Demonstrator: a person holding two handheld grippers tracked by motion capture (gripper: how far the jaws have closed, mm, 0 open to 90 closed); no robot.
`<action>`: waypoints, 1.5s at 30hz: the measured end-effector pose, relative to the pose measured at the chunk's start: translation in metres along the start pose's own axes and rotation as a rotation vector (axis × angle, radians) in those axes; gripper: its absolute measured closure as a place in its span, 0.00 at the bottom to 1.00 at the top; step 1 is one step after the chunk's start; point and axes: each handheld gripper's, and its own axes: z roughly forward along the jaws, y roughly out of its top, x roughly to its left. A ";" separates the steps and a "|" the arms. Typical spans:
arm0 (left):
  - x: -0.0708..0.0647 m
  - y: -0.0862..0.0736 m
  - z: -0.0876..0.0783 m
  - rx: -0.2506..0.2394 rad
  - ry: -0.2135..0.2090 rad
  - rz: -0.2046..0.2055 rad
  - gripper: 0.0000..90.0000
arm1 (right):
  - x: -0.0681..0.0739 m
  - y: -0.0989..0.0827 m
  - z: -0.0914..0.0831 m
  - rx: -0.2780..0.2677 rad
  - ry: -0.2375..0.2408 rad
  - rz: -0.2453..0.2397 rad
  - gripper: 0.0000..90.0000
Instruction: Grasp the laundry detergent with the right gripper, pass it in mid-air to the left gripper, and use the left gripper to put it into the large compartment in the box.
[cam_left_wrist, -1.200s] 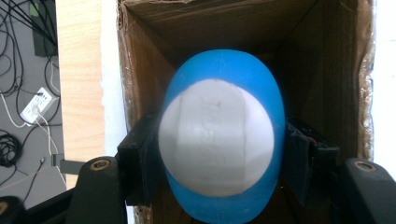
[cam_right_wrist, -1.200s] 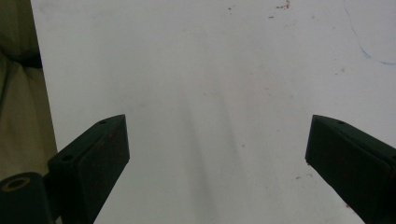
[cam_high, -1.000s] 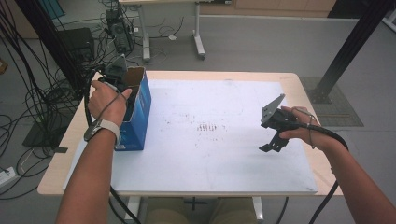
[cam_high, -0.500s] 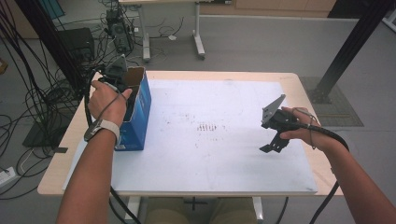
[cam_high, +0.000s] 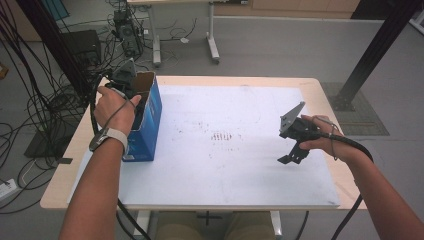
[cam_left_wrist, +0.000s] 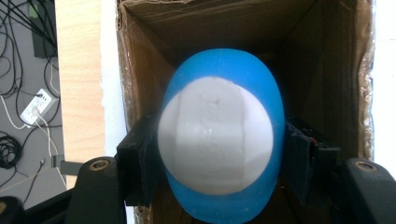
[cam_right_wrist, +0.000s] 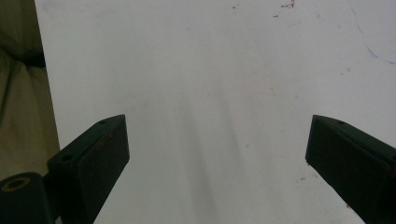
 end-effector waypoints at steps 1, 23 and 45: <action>0.000 0.000 0.000 -0.002 -0.001 -0.001 0.40 | 0.000 0.000 0.000 0.000 0.000 0.000 0.07; 0.000 -0.001 -0.001 -0.002 -0.008 0.010 0.34 | 0.002 -0.001 0.001 0.004 0.005 0.000 0.07; 0.000 0.005 -0.051 -0.112 -0.060 0.089 0.16 | 0.003 -0.002 -0.001 0.006 0.001 0.002 0.07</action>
